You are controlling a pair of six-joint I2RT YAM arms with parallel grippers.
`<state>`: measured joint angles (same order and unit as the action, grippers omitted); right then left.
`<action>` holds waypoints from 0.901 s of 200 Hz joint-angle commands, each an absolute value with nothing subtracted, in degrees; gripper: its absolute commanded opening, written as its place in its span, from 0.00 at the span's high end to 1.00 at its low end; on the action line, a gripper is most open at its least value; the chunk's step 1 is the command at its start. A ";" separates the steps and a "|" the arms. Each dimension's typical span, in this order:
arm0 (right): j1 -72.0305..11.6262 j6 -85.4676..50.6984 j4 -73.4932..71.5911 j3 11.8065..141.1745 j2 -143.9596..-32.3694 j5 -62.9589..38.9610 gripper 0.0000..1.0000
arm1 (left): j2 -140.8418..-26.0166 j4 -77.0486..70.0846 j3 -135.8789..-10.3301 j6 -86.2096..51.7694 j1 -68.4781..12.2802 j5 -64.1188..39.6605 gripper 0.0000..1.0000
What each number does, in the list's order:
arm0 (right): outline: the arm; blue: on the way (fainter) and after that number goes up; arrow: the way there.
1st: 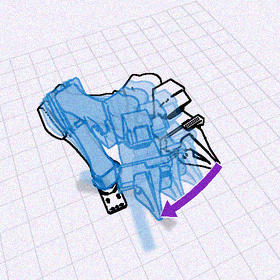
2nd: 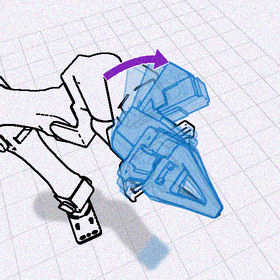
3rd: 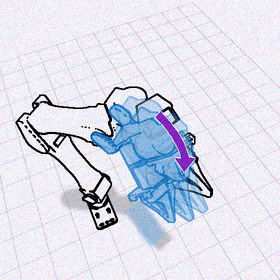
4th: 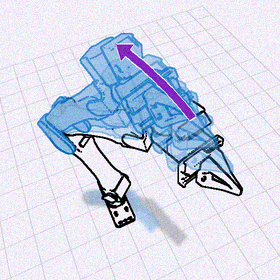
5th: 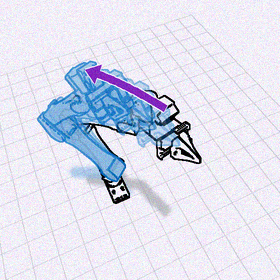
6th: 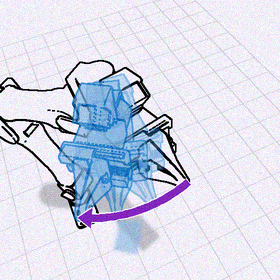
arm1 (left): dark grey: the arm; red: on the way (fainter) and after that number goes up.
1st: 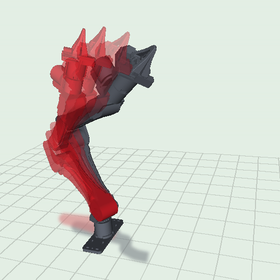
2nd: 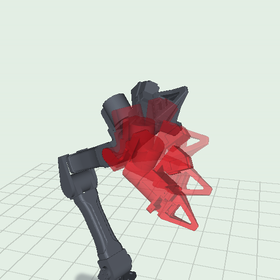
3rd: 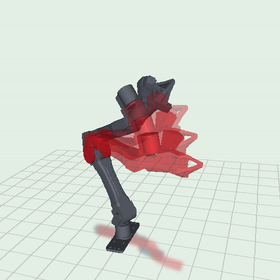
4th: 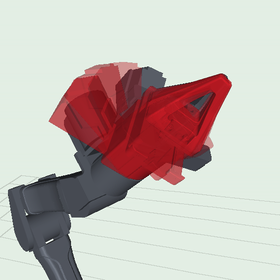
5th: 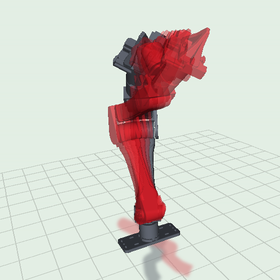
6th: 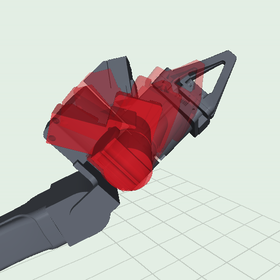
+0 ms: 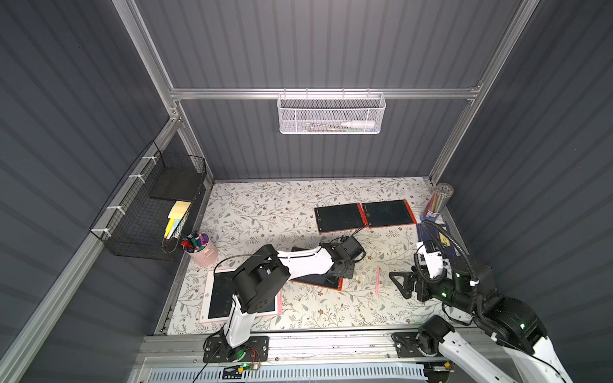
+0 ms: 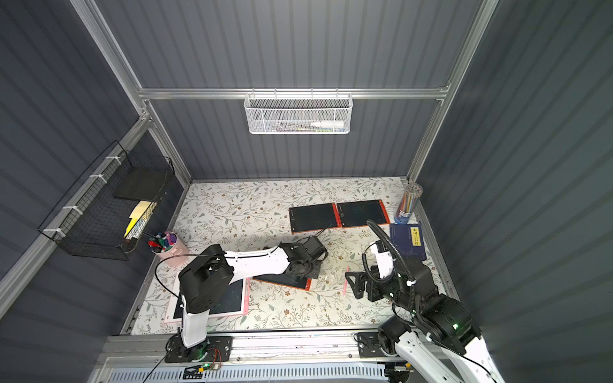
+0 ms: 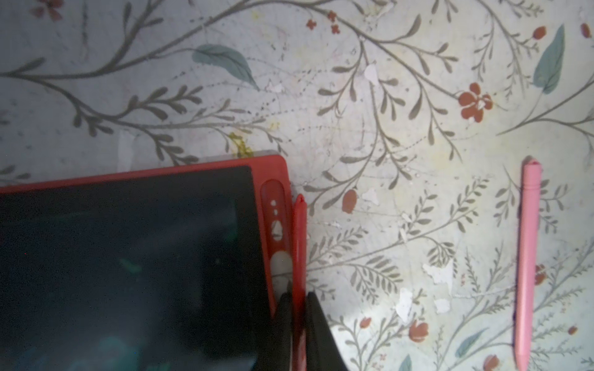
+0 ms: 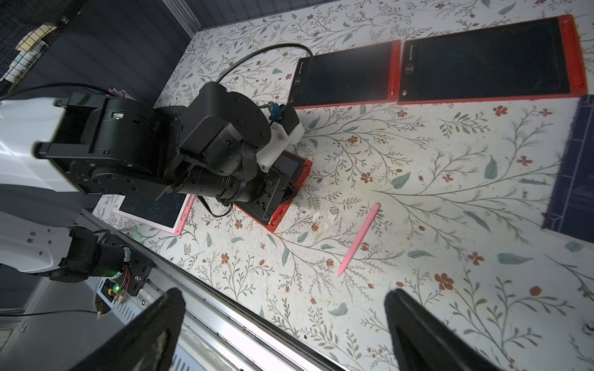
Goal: Place the stylus back onto the writing tablet
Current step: Adjust the stylus on the writing tablet.
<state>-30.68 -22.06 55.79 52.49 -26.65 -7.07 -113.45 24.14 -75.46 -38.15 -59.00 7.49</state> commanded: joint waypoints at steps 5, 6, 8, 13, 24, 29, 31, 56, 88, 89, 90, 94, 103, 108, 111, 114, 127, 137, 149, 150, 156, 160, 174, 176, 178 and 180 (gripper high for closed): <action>-30.53 -22.15 55.61 51.94 -26.28 -6.33 0.01 | -111.02 25.92 -74.78 -39.09 -58.06 8.57 0.85; -30.51 -22.15 55.62 51.94 -26.28 -6.33 0.01 | -111.06 25.92 -74.79 -39.10 -58.03 8.59 0.85; -30.55 -22.15 55.59 51.94 -26.30 -6.33 0.01 | -111.04 25.93 -74.86 -39.07 -58.08 8.61 0.85; -30.56 -22.12 55.63 51.94 -26.28 -6.28 0.01 | -110.92 26.01 -74.96 -39.18 -57.99 8.74 0.85; -30.58 -22.06 55.63 51.95 -26.28 -6.33 0.01 | -110.87 26.31 -75.27 -39.18 -57.76 8.96 0.84; -30.50 -22.11 55.63 51.90 -26.29 -6.32 0.01 | -110.90 26.48 -75.47 -39.19 -57.78 9.05 0.84; -30.56 -22.14 55.63 51.91 -26.28 -6.33 0.01 | -110.85 26.50 -75.49 -39.20 -57.75 9.12 0.84; -30.56 -22.14 55.59 51.94 -26.32 -6.32 0.01 | -110.89 27.24 -75.90 -39.11 -57.56 9.67 0.84; -30.58 -21.99 55.55 51.87 -26.28 -6.37 0.01 | -110.81 27.90 -75.96 -38.95 -57.27 10.27 0.84; -30.54 -22.03 55.50 51.87 -26.28 -6.35 0.01 | -110.78 27.93 -75.91 -38.94 -57.24 10.28 0.84; -30.52 -22.00 55.52 51.86 -26.28 -6.34 0.01 | -110.72 27.94 -75.92 -38.94 -57.23 10.28 0.84; -30.58 -22.06 55.51 51.86 -26.28 -6.41 0.01 | -110.60 27.95 -75.89 -38.97 -57.22 10.27 0.84; -30.57 -21.99 55.55 51.87 -26.28 -6.42 0.01 | -110.58 28.07 -75.87 -38.96 -57.10 10.28 0.84; -30.51 -22.01 55.50 51.86 -26.33 -6.39 0.01 | -110.57 28.11 -75.88 -38.90 -57.13 10.37 0.84; -30.55 -22.05 55.56 51.86 -26.29 -6.41 0.01 | -110.59 28.16 -75.86 -38.90 -57.04 10.37 0.84; -30.56 -22.00 55.53 51.86 -26.28 -6.42 0.01 | -110.58 28.15 -75.85 -38.90 -57.02 10.41 0.84; -30.51 -22.04 55.59 51.96 -26.28 -6.41 0.01 | -110.67 28.30 -75.63 -38.88 -57.04 10.33 0.84; -30.58 -22.00 55.59 51.93 -26.28 -6.41 0.01 | -110.68 28.15 -75.54 -38.86 -57.00 10.37 0.84; -30.54 -21.98 55.55 51.91 -26.28 -6.46 0.01 | -110.57 28.29 -75.61 -38.86 -56.96 10.37 0.84; -30.52 -21.98 55.55 51.93 -26.28 -6.39 0.01 | -110.57 28.25 -75.60 -38.81 -56.95 10.37 0.84; -30.58 -22.06 55.54 51.89 -26.28 -6.41 0.01 | -110.59 28.30 -75.63 -38.80 -56.94 10.45 0.84; -30.51 -22.06 55.58 51.86 -26.28 -6.42 0.01 | -110.52 28.30 -75.70 -38.89 -56.91 10.46 0.84; -30.53 -22.06 55.55 51.85 -26.28 -6.41 0.01 | -110.58 28.47 -75.89 -38.78 -56.93 10.33 0.84; -30.55 -22.06 55.55 51.86 -26.32 -6.48 0.01 | -110.63 28.47 -75.90 -38.77 -56.93 10.36 0.84; -30.58 -22.06 55.53 51.86 -26.36 -6.43 0.01 | -110.58 28.48 -75.97 -38.76 -56.90 10.43 0.84; -30.54 -22.06 55.54 51.86 -26.36 -6.42 0.01 | -110.57 28.41 -76.01 -38.76 -56.92 10.45 0.84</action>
